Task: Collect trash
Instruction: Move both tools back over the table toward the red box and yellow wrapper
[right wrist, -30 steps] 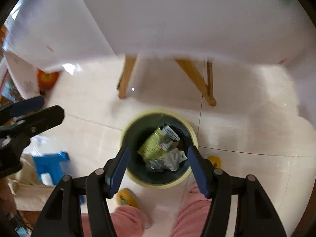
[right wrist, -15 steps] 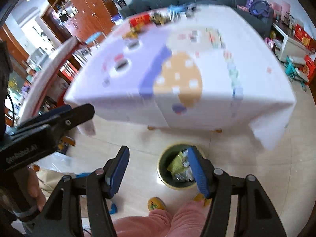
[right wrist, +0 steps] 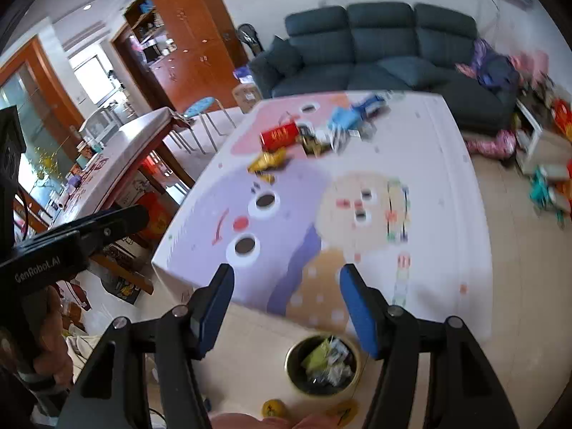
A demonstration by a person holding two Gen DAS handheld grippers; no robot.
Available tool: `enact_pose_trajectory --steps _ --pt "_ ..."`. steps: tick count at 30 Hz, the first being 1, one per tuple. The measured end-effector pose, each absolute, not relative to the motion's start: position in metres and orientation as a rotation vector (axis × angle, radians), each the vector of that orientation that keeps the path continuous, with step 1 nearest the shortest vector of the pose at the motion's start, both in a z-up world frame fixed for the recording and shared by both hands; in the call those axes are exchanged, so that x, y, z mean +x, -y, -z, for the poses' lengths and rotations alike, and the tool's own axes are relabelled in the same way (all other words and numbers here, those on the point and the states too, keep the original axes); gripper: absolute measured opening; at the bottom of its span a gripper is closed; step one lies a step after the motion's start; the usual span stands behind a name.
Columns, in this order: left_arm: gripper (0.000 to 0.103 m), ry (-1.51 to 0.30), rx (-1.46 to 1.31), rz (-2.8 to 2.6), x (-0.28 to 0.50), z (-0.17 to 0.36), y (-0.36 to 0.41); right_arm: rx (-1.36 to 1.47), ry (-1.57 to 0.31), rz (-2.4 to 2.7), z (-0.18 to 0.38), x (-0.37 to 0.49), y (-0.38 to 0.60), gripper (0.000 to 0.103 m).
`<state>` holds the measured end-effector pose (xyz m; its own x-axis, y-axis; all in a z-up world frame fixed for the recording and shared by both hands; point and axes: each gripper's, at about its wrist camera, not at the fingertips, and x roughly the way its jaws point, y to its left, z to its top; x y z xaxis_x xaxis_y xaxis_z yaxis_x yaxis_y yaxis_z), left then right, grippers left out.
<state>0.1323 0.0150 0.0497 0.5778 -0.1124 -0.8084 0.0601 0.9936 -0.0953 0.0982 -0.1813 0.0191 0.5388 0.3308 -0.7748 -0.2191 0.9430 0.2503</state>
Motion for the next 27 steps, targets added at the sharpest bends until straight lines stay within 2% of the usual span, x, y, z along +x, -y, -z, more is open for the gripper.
enact_pose_trajectory --steps 6,13,22,27 --pt "0.070 -0.890 0.081 0.081 0.175 -0.069 -0.025 0.185 -0.985 -0.333 -0.022 0.159 0.171 0.062" --pt "0.070 -0.899 0.140 0.172 0.259 -0.059 -0.054 0.255 -1.003 -0.301 0.005 0.239 0.133 0.062" --pt "0.070 -0.974 0.284 0.384 0.416 0.014 -0.089 0.416 -1.099 -0.178 0.098 0.349 0.081 0.061" --pt "0.070 -1.047 0.296 0.459 0.477 0.062 -0.094 0.458 -1.165 -0.075 0.152 0.390 0.062 0.054"
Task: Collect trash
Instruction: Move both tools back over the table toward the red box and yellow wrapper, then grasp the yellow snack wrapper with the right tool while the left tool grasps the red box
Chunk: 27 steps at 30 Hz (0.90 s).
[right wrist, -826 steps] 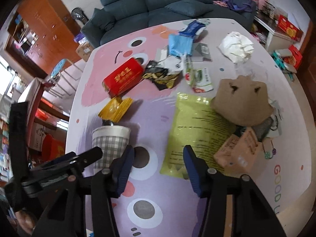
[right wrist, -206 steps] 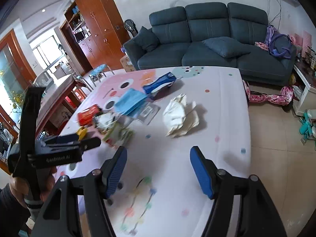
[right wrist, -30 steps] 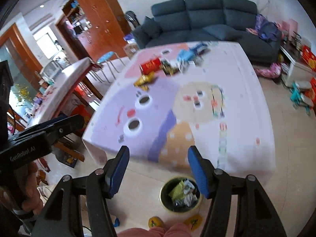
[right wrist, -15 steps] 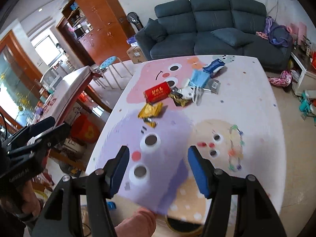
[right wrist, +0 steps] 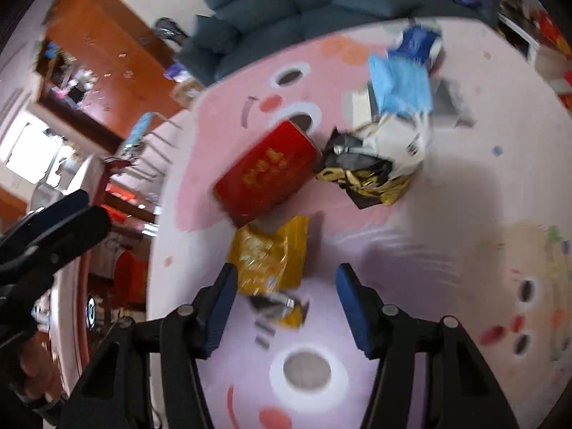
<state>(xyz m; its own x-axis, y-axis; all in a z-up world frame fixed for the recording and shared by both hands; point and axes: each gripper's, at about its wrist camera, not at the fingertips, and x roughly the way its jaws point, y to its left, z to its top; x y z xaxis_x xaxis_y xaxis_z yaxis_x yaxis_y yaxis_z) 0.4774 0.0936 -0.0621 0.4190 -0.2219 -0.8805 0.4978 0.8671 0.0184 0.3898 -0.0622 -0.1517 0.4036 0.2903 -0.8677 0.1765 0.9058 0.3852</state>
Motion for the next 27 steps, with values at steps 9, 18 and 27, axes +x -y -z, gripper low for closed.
enact_pose_trajectory --steps 9,18,27 --pt "0.070 -1.125 0.261 0.532 0.520 0.111 -0.081 0.398 -1.182 -0.067 0.170 0.394 0.043 0.007" --pt "0.070 -1.192 0.388 0.639 0.542 0.148 -0.034 0.472 -1.194 0.031 0.164 0.357 0.064 0.006" --pt "0.045 -1.213 0.488 0.644 0.548 0.167 -0.012 0.552 -1.150 0.090 0.156 0.328 0.074 0.005"
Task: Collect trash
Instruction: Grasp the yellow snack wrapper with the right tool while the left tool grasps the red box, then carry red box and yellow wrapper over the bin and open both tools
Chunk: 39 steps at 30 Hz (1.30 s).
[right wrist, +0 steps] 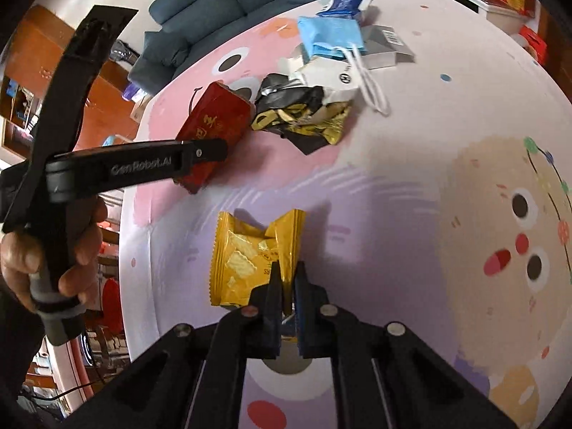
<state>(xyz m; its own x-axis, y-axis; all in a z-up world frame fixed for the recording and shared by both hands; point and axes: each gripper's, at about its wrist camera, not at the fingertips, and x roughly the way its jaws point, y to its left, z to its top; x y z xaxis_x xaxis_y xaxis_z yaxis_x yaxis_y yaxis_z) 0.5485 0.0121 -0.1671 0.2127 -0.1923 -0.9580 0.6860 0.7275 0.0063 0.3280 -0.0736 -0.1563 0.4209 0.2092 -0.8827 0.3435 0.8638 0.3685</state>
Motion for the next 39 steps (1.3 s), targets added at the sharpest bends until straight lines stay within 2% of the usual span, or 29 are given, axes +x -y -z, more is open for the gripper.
enact_pose_trajectory --steps 7,23,39 --pt "0.033 -1.188 0.486 0.584 0.529 0.158 -0.026 0.561 -1.111 0.102 0.140 0.307 0.078 0.004" --pt "0.032 -1.182 0.313 0.576 0.417 0.092 -0.069 0.495 -0.990 0.085 0.073 0.232 0.084 0.003" --pt "0.032 -1.133 0.245 0.503 0.224 0.060 -0.024 0.424 -0.946 0.023 0.044 0.087 0.134 0.003"
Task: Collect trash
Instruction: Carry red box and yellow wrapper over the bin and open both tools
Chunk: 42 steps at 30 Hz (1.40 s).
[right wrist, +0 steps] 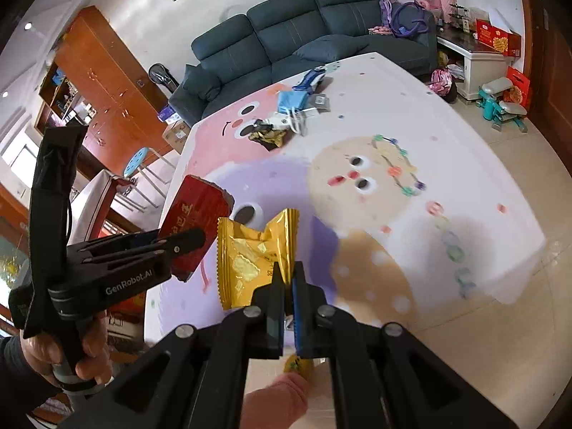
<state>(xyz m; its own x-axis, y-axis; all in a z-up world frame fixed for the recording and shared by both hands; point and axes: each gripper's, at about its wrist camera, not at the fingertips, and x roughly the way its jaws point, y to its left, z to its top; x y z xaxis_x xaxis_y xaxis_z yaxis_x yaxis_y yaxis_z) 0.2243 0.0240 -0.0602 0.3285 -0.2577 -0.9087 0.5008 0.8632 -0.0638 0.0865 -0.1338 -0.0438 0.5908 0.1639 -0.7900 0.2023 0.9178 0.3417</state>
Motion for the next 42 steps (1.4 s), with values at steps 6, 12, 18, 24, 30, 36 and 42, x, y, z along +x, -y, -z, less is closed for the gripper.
enact_pose_trajectory --steps 6,12,18,24,30,36,42 --pt "0.032 -1.150 0.184 0.470 0.153 0.067 -0.001 0.377 -0.968 -0.006 0.048 0.030 0.163 0.003" --pt "0.032 -1.188 0.175 0.472 0.100 0.081 0.020 0.344 -0.988 -0.004 0.060 -0.011 0.186 0.003" --pt "0.032 -1.237 0.219 0.490 0.065 0.102 0.035 0.389 -1.032 0.026 0.086 -0.037 0.199 0.003" --pt "0.032 -1.286 0.246 0.515 0.043 0.134 0.038 0.388 -1.092 0.071 0.121 -0.050 0.198 0.003" --pt "0.032 -1.295 0.267 0.536 0.031 0.172 0.035 0.415 -1.139 0.116 0.170 -0.055 0.196 0.003" --pt "0.032 -1.319 0.248 0.503 0.031 0.228 0.029 0.472 -1.215 0.136 0.236 -0.061 0.197 0.003" --pt "0.032 -1.398 0.183 0.447 0.036 0.304 0.023 0.522 -1.286 0.139 0.304 -0.060 0.198 0.004"
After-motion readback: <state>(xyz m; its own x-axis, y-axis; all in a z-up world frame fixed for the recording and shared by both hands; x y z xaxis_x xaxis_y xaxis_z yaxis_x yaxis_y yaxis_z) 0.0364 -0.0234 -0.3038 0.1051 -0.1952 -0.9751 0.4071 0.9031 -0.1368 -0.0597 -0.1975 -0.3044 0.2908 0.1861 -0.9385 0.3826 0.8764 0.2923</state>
